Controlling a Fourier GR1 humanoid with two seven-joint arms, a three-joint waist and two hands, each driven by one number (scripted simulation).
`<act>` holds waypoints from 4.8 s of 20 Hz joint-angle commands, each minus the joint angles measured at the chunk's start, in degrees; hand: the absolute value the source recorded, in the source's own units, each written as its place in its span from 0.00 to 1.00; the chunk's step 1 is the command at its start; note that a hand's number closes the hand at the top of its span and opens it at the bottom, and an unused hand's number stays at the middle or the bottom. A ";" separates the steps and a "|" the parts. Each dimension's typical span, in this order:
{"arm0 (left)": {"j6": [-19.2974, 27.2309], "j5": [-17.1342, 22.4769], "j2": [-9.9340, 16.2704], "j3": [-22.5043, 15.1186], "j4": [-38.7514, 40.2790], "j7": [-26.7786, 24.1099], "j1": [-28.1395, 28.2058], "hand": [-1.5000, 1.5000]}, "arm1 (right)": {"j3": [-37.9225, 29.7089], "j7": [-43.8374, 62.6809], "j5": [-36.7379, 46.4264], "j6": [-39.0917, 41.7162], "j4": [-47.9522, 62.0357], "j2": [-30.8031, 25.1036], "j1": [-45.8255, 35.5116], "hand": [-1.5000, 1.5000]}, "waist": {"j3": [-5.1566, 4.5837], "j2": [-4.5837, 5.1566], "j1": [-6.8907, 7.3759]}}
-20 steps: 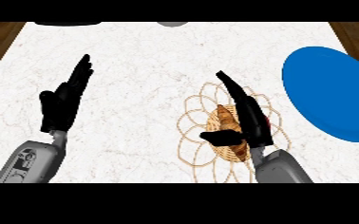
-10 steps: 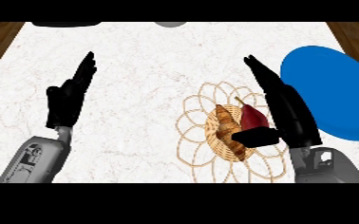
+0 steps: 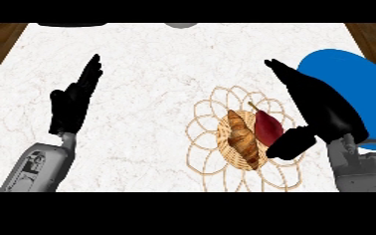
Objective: Pick the pear from the placemat and place it in the plate
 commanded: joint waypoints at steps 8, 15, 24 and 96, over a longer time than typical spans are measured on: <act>-3.12 -1.95 -0.47 2.61 -3.68 1.19 2.48 0.50 | -5.03 0.25 -1.90 9.31 7.61 2.51 -1.63 0.00 | 0.08 0.03 0.46; -2.84 -4.17 -3.79 2.96 -2.28 -0.41 3.03 0.50 | 0.83 0.25 5.91 8.78 11.20 7.89 2.05 0.00 | 0.07 0.07 0.24; -7.27 -4.95 -3.57 7.15 0.68 -0.52 0.05 0.50 | -3.98 -11.55 11.39 10.47 24.65 8.49 0.42 0.00 | 0.08 0.14 0.21; -8.09 -11.74 -10.02 9.78 0.49 2.70 -3.46 0.50 | -24.61 -99.68 18.82 -10.31 87.09 -13.65 -14.73 0.00 | 0.18 0.65 1.42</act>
